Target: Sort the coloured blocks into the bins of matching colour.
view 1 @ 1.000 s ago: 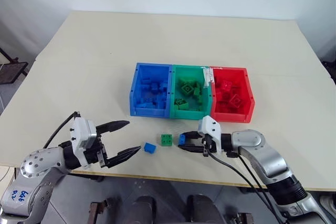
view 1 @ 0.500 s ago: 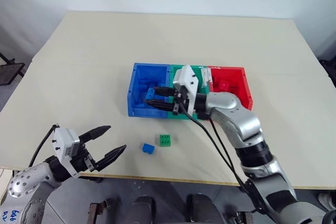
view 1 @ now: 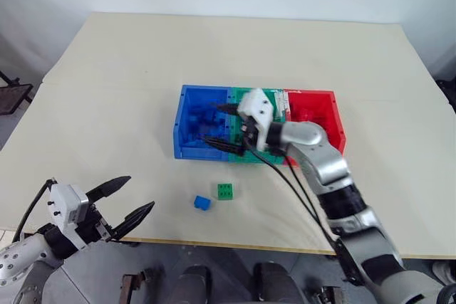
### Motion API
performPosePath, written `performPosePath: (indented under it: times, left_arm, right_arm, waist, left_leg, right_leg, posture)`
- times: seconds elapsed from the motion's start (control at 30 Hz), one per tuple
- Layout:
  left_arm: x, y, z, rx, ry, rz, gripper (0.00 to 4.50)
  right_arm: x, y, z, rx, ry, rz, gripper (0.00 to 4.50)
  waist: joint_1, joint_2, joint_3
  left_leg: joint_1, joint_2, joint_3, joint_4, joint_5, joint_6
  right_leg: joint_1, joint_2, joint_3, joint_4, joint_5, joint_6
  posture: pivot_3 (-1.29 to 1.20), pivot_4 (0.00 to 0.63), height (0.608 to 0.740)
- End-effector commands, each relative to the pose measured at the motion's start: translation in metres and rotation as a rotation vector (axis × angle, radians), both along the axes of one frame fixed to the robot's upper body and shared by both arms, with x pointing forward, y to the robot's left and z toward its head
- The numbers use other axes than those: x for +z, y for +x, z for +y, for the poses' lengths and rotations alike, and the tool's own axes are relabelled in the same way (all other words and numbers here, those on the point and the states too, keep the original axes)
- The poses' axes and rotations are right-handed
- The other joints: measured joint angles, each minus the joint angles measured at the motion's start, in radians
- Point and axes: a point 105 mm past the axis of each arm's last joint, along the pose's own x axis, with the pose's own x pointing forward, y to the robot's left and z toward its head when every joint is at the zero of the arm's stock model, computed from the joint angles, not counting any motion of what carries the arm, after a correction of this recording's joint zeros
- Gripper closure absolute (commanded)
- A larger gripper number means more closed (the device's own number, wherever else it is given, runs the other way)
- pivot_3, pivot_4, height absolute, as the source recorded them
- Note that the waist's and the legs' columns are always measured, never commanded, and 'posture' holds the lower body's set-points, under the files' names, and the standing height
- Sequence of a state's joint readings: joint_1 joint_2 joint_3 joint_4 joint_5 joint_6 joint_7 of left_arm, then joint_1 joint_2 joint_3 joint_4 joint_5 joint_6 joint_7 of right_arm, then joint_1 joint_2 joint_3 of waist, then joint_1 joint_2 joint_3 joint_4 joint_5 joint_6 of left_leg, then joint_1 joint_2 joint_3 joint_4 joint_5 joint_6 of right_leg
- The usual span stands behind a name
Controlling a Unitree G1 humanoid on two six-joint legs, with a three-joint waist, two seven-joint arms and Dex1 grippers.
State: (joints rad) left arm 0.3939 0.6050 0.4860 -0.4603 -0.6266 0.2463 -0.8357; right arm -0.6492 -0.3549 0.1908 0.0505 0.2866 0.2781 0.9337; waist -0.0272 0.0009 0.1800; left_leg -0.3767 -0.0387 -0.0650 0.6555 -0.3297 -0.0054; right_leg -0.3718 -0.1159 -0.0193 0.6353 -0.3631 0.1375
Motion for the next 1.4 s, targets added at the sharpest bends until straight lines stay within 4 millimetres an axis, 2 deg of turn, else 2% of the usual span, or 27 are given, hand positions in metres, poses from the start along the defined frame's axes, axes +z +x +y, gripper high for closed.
performPosePath:
  times: [0.03,0.17,0.27,0.33,0.43,0.47,0.6,0.7,0.8,0.9,1.03,1.2,1.37,1.4]
  left_arm:
    - [0.008,0.002,-0.006,-0.062,0.031,-0.029,0.0]
    - [0.01,0.01,-0.015,-0.141,0.061,-0.022,0.0]
    - [0.01,0.013,-0.03,-0.256,0.069,0.016,0.0]
    - [0.01,0.015,-0.039,-0.335,0.077,0.069,0.0]
    - [0.011,0.022,-0.046,-0.405,0.113,0.084,0.0]
    - [0.01,0.026,-0.05,-0.426,0.148,0.088,0.0]
    - [-0.001,0.053,-0.058,-0.394,0.398,0.052,0.0]
    - [0.004,0.055,-0.081,-0.437,0.321,0.116,0.0]
    - [0.001,0.051,-0.099,-0.499,0.333,0.206,0.0]
    - [-0.001,0.057,-0.106,-0.512,0.393,0.218,0.0]
    - [-0.008,0.065,-0.128,-0.545,0.417,0.247,0.0]
    - [-0.024,0.085,-0.139,-0.496,0.475,0.229,0.0]
    - [-0.03,0.09,-0.147,-0.504,0.49,0.241,0.0]
    - [-0.03,0.09,-0.148,-0.504,0.487,0.237,0.19]
  right_arm:
    - [0.019,-0.033,-0.03,0.13,0.057,-0.094,0.02]
    - [0.007,-0.052,-0.083,0.117,0.069,-0.086,0.02]
    - [-0.016,-0.069,-0.126,0.103,-0.029,-0.021,0.02]
    - [-0.018,-0.074,-0.15,0.038,-0.044,-0.012,0.02]
    - [-0.018,-0.078,-0.173,-0.046,-0.067,-0.023,0.02]
    - [-0.024,-0.084,-0.182,-0.056,-0.106,-0.004,0.02]
    - [-0.04,-0.091,-0.208,-0.138,-0.158,0.038,0.02]
    - [-0.05,-0.1,-0.213,-0.168,-0.164,0.063,0.02]
    - [-0.047,-0.102,-0.209,-0.186,-0.138,0.068,0.02]
    - [-0.043,-0.104,-0.202,-0.158,-0.117,0.085,0.02]
    - [-0.036,-0.11,-0.178,-0.079,-0.104,0.075,0.02]
    - [-0.024,-0.115,-0.156,-0.033,-0.08,0.043,0.02]
    - [-0.022,-0.115,-0.152,-0.046,-0.083,0.034,0.02]
    - [-0.022,-0.115,-0.152,-0.05,-0.081,0.034,0.0]
  waist:
    - [0.001,0.0,0.0]
    - [0.001,0.0,0.0]
    - [0.003,0.0,0.0]
    - [0.004,0.001,0.0]
    - [0.0,0.001,0.001]
    - [0.001,0.001,0.001]
    - [0.008,0.001,0.001]
    - [0.008,0.001,0.001]
    - [0.009,0.001,0.001]
    - [0.008,0.001,0.001]
    - [0.026,0.001,0.001]
    - [0.037,0.001,0.001]
    - [0.052,0.001,0.001]
    - [0.054,0.001,0.001]
  left_leg:
    - [0.0,0.0,0.0,0.0,0.0,0.0]
    - [0.001,0.002,0.0,0.0,0.0,0.0]
    - [0.003,0.003,0.0,0.0,0.0,0.0]
    - [0.005,0.003,0.0,-0.001,0.0,0.0]
    - [0.006,0.003,0.0,0.0,0.0,0.0]
    - [0.006,0.004,0.001,0.0,0.0,0.0]
    - [0.007,0.005,0.001,0.001,0.001,-0.001]
    - [0.007,0.004,0.002,0.001,0.001,0.0]
    - [0.006,0.004,0.002,0.002,0.001,0.0]
    - [0.006,0.004,0.002,0.004,0.001,0.0]
    - [0.006,0.004,0.002,0.007,0.001,0.0]
    - [0.006,0.002,0.001,0.008,0.002,0.0]
    - [0.005,0.001,0.001,0.009,0.002,0.001]
    - [0.005,0.001,0.001,0.009,0.002,0.001]
  right_leg:
    - [0.0,0.0,0.0,0.0,0.0,0.0]
    - [0.004,0.0,0.0,-0.009,0.0,0.0]
    - [0.007,0.0,0.0,-0.01,0.0,0.0]
    - [0.011,0.0,0.0,-0.013,0.0,0.0]
    - [0.012,0.0,0.0,-0.013,0.0,0.0]
    - [0.012,0.0,0.0,-0.013,0.0,0.0]
    - [0.014,0.002,-0.001,-0.013,0.0,0.0]
    - [0.013,0.003,-0.001,-0.012,0.0,0.001]
    - [0.013,0.002,0.0,-0.008,0.001,0.001]
    - [0.013,0.002,0.0,-0.009,0.001,0.002]
    - [0.013,0.003,-0.001,-0.009,0.001,0.002]
    - [0.013,0.003,-0.001,-0.009,0.001,0.003]
    - [0.013,0.003,-0.001,-0.009,0.001,0.003]
    - [0.013,0.003,-0.001,-0.009,0.001,0.003]
  posture:
    - [0.0,0.15,0.74]
    - [0.0,0.15,0.74]
    - [0.0,0.15,0.74]
    - [0.0,0.15,0.74]
    - [0.0,0.15,0.74]
    - [0.0,0.15,0.74]
    - [0.0,0.15,0.74]
    - [0.0,0.15,0.74]
    - [0.0,0.15,0.74]
    - [0.0,0.15,0.74]
    - [0.0,0.15,0.74]
    - [0.0,0.15,0.74]
    - [0.0,0.15,0.74]
    - [0.0,0.15,0.74]
